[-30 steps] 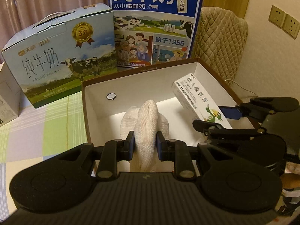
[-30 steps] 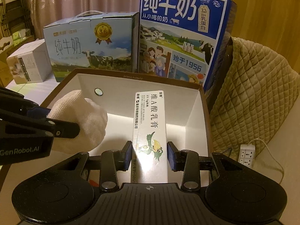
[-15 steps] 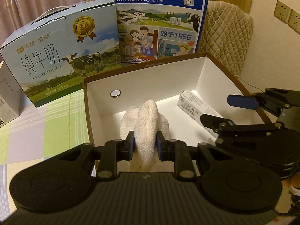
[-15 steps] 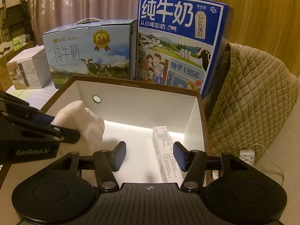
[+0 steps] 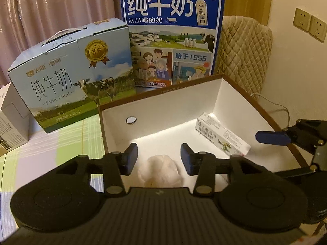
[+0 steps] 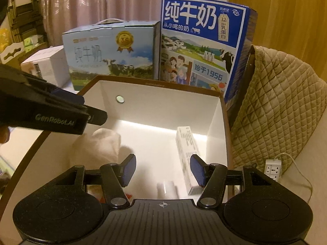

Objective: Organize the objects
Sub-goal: 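Open right tool to drop cream box while left tool releases cloth, then lift both tools out of the box and move back over the table, then lower left tool onto white-green medicine box and close on it, then close right tool on white plastic clip while left tool holds medicine box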

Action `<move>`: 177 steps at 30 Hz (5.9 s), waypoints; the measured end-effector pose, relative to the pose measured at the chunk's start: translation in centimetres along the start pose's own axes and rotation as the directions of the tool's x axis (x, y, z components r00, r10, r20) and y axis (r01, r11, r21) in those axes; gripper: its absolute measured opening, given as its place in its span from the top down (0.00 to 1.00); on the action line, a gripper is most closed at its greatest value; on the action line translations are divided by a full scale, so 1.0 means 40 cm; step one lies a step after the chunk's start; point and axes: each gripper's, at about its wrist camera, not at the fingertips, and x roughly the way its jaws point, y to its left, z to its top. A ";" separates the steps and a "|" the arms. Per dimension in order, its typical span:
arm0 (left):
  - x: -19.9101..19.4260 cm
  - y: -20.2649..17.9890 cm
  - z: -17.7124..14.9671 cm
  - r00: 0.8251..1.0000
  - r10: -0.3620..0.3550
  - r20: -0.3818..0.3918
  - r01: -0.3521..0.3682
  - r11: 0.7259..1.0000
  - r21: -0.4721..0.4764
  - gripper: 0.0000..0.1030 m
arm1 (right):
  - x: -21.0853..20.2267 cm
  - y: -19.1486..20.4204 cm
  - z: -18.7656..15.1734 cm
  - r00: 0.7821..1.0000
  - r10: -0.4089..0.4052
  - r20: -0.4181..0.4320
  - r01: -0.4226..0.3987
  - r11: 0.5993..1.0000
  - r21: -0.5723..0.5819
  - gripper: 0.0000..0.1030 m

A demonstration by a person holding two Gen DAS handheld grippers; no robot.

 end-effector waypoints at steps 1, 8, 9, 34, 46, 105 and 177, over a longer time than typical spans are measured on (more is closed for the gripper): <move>-0.005 0.001 -0.003 1.000 -0.003 -0.001 0.003 1.000 -0.001 0.57 | -0.008 0.003 -0.005 1.000 0.010 -0.002 -0.009 1.000 0.001 0.45; -0.058 -0.012 -0.048 0.999 -0.042 -0.022 0.042 0.999 0.029 0.46 | -0.076 0.024 -0.042 0.999 0.048 -0.023 -0.047 0.998 0.041 0.40; -0.067 -0.014 -0.053 0.999 -0.048 -0.024 0.049 0.998 0.030 0.44 | -0.087 0.029 -0.048 0.998 0.051 -0.027 -0.050 0.998 0.039 0.39; -0.472 0.040 -0.257 0.983 -0.180 0.019 0.180 0.983 0.038 0.13 | -0.436 0.174 -0.151 0.995 0.086 0.053 -0.096 0.971 0.221 0.37; -0.609 0.133 -0.385 0.990 -0.133 0.050 0.136 0.989 -0.061 0.07 | -0.490 0.311 -0.193 0.995 0.086 0.041 -0.094 0.958 0.272 0.36; -0.459 0.523 -0.659 0.986 0.101 -0.131 -0.136 0.946 -0.293 0.07 | -0.087 0.626 -0.309 0.994 -0.017 -0.110 0.045 0.964 0.263 0.52; -0.355 0.529 -0.712 0.948 0.125 -0.294 -0.221 0.920 -0.324 0.49 | -0.095 0.645 -0.300 0.976 0.041 -0.215 0.005 0.978 0.211 0.45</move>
